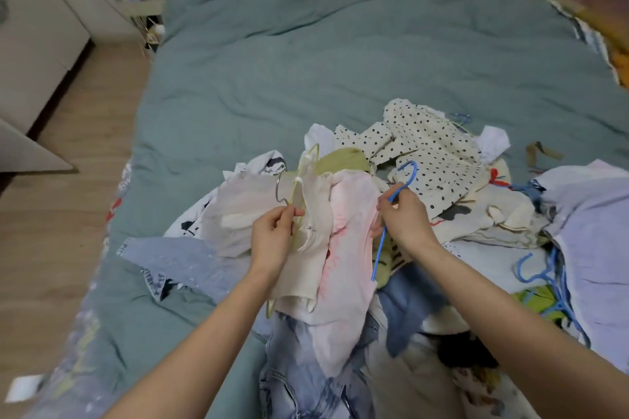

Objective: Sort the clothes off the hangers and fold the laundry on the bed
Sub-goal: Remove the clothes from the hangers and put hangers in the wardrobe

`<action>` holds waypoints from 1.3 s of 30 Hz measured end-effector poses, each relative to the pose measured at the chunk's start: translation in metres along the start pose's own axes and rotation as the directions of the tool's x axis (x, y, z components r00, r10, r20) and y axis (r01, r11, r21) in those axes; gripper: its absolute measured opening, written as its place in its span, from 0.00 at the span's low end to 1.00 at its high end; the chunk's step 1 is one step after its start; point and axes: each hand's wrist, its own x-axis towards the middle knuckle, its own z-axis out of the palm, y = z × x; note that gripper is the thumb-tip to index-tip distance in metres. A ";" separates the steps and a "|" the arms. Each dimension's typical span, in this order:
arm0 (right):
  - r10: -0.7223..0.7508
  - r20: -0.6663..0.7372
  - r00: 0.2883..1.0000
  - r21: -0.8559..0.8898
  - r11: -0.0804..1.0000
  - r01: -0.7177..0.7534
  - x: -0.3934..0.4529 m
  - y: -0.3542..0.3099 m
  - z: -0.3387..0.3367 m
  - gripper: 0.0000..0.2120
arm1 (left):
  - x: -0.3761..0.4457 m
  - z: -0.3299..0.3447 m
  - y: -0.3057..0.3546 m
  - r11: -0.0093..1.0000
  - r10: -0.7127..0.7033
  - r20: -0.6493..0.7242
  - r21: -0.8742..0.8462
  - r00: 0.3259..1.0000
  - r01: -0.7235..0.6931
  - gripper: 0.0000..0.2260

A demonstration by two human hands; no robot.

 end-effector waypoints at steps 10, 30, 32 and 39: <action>-0.189 0.136 0.973 0.402 0.908 0.120 -0.036 -0.062 -0.042 0.05 | -0.037 0.016 0.071 0.929 -0.051 0.383 -0.320 0.923 0.184 0.10; -0.016 0.098 0.995 -0.112 0.993 0.027 0.002 0.000 0.002 0.12 | -0.005 -0.049 0.039 0.944 -0.171 0.132 -0.262 0.976 0.201 0.09; -0.020 0.189 0.982 -0.278 0.958 0.073 0.009 0.012 0.023 0.10 | 0.007 -0.058 0.032 0.961 -0.146 -0.016 -0.242 0.989 0.137 0.10; 0.129 0.256 0.958 -0.388 0.922 -0.020 0.026 0.011 0.099 0.09 | 0.048 -0.105 0.044 0.931 0.067 -0.523 -0.273 0.849 -0.241 0.12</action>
